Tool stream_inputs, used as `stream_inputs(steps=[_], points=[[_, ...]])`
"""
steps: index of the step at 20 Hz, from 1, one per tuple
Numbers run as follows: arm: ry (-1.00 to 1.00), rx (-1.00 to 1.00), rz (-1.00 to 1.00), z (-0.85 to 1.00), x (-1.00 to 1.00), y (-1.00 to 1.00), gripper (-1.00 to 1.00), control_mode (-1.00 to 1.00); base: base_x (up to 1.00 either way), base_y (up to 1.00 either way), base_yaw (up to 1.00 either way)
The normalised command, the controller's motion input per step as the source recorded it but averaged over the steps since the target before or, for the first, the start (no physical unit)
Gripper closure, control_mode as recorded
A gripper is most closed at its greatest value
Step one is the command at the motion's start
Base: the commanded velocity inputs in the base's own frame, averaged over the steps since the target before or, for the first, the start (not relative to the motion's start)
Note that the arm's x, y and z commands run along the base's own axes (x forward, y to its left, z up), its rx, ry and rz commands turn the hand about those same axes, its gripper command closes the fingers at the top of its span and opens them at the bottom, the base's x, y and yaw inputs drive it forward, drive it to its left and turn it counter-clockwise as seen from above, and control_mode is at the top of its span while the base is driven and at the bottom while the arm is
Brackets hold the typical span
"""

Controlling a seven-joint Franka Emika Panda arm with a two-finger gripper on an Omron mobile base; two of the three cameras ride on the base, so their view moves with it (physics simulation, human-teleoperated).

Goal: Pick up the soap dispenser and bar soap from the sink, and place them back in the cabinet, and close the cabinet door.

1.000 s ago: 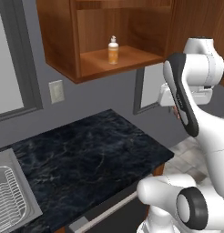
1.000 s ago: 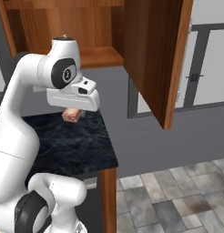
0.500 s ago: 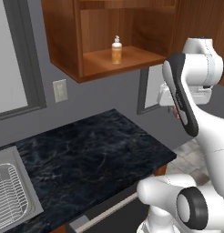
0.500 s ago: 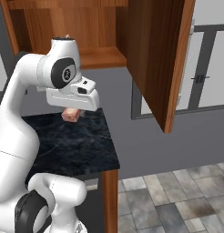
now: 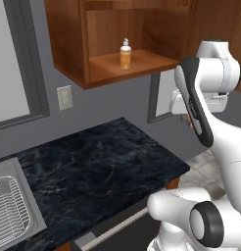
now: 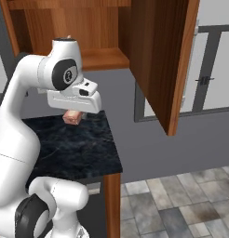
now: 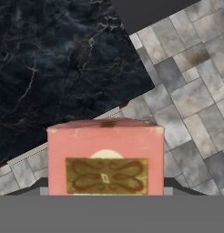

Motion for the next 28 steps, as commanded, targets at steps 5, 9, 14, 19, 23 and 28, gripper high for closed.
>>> stream_inputs(steps=[5, 9, 14, 19, 23, 28], points=[[0.0, 0.0, 0.0, 0.0, 0.0, 0.0, 1.0, 1.0, 0.0, 0.0, 0.0], [0.0, 0.0, 0.0, 0.0, 0.0, 0.0, 1.0, 1.0, 0.0, 0.0, 0.0], [0.0, 0.0, 0.01, 0.11, 0.03, 0.0, 1.0, -1.0, 0.0, 0.0, 0.0], [-0.08, 0.0, 0.07, 0.22, 0.15, 0.0, 1.0, -1.0, 0.0, 0.0, 0.0], [-0.1, 0.0, 0.1, 0.18, 0.23, 0.0, 1.0, -1.0, 0.0, 0.0, 0.0], [-0.09, 0.0, 0.09, 0.2, 0.39, 0.0, 1.0, -1.0, 0.0, 0.0, 0.0]])
